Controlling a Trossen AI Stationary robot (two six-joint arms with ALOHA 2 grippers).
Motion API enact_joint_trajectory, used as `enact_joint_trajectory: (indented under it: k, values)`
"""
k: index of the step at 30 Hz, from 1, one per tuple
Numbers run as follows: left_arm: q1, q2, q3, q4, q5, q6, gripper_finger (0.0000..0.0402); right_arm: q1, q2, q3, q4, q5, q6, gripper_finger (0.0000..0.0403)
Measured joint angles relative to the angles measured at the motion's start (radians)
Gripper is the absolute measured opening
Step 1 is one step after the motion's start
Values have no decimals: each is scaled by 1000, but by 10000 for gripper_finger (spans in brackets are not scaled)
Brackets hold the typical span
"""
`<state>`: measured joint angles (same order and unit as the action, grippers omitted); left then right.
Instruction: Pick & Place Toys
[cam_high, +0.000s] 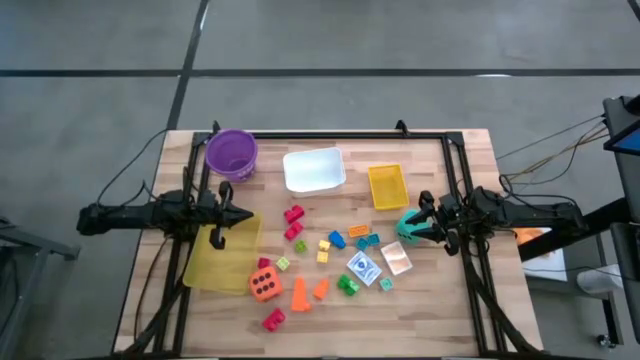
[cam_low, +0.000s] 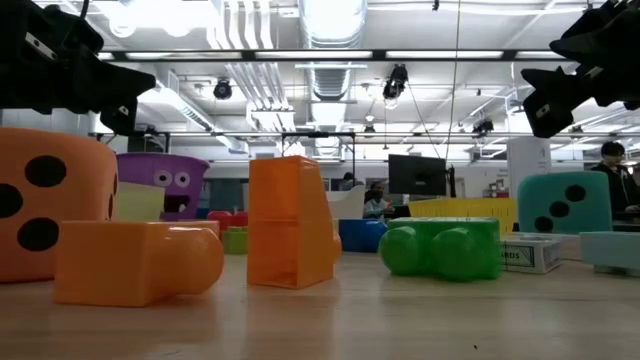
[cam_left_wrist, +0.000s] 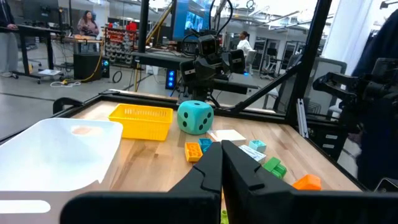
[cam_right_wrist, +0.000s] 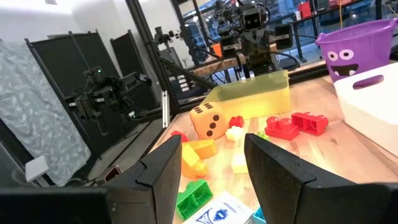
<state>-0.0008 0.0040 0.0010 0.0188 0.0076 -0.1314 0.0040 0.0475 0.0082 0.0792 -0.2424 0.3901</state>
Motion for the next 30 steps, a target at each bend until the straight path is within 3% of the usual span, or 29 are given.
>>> enact_joint_trajectory:
  k: [30]
  values:
    - [0,0,0,0,0,0,0,0,0,0,26,19,-15,172]
